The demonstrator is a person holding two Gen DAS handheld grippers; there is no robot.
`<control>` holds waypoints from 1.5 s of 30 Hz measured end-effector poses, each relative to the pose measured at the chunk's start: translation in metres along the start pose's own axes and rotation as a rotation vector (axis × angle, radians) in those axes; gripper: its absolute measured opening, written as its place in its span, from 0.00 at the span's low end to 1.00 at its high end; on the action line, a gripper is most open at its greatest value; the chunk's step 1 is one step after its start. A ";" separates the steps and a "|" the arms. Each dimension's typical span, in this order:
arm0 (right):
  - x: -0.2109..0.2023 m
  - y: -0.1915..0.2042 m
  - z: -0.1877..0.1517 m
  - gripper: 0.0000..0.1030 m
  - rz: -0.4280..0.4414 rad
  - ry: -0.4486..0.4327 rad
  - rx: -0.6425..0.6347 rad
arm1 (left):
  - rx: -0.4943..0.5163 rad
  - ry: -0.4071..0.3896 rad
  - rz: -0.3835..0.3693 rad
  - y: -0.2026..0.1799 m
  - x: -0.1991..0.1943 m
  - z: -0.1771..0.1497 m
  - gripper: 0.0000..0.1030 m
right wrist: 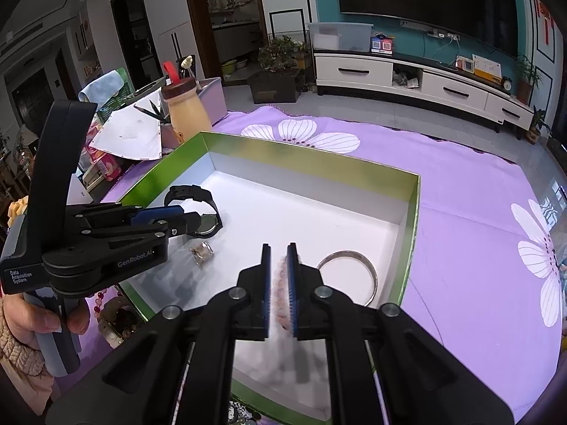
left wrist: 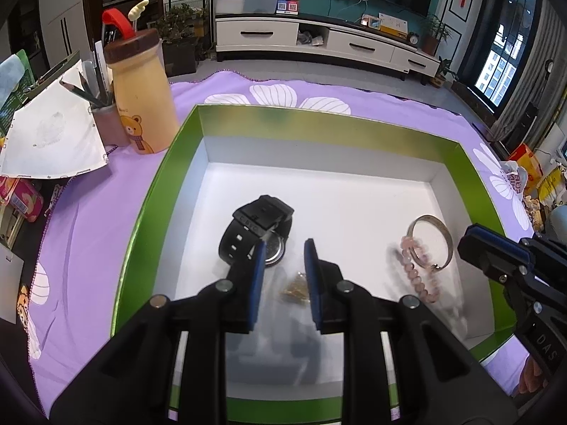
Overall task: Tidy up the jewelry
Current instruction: 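Carry both items into the green box and open both tools to release, then lift both open tools out of the green box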
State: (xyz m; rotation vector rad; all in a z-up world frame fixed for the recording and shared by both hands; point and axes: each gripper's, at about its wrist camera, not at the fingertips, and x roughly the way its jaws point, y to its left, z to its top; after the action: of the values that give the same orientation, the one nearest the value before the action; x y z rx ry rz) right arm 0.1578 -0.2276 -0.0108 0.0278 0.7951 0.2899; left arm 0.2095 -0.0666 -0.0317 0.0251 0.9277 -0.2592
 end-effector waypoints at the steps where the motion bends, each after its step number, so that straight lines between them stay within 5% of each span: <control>1: -0.001 -0.001 0.000 0.19 -0.002 -0.002 0.006 | 0.000 -0.002 0.002 0.000 -0.001 0.000 0.24; 7: -0.012 -0.003 -0.002 0.20 -0.009 -0.022 0.017 | -0.009 -0.021 -0.007 0.001 -0.010 -0.001 0.48; 11: -0.026 -0.003 -0.002 0.23 -0.006 -0.046 0.027 | -0.010 -0.036 -0.009 0.000 -0.019 0.000 0.55; 15: -0.045 -0.003 -0.005 0.36 -0.002 -0.081 0.043 | -0.013 -0.061 -0.017 -0.002 -0.033 0.000 0.66; 19: -0.067 -0.003 -0.014 0.50 -0.028 -0.097 0.063 | -0.017 -0.076 -0.028 0.001 -0.050 -0.008 0.90; 21: -0.075 -0.002 -0.019 0.58 -0.051 -0.102 0.065 | -0.030 -0.085 -0.038 0.004 -0.060 -0.015 0.91; 33: -0.121 -0.007 -0.053 0.59 -0.045 -0.119 0.102 | -0.220 -0.188 -0.094 0.067 -0.134 -0.059 0.98; 45: -0.147 -0.005 -0.091 0.59 -0.016 -0.089 0.164 | -0.313 -0.154 -0.119 0.074 -0.153 -0.123 0.98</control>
State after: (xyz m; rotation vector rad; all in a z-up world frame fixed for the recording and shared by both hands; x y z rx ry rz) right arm -0.0026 -0.2794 0.0275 0.1874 0.7283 0.2067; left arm 0.0425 0.0531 0.0096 -0.3352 0.8093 -0.2208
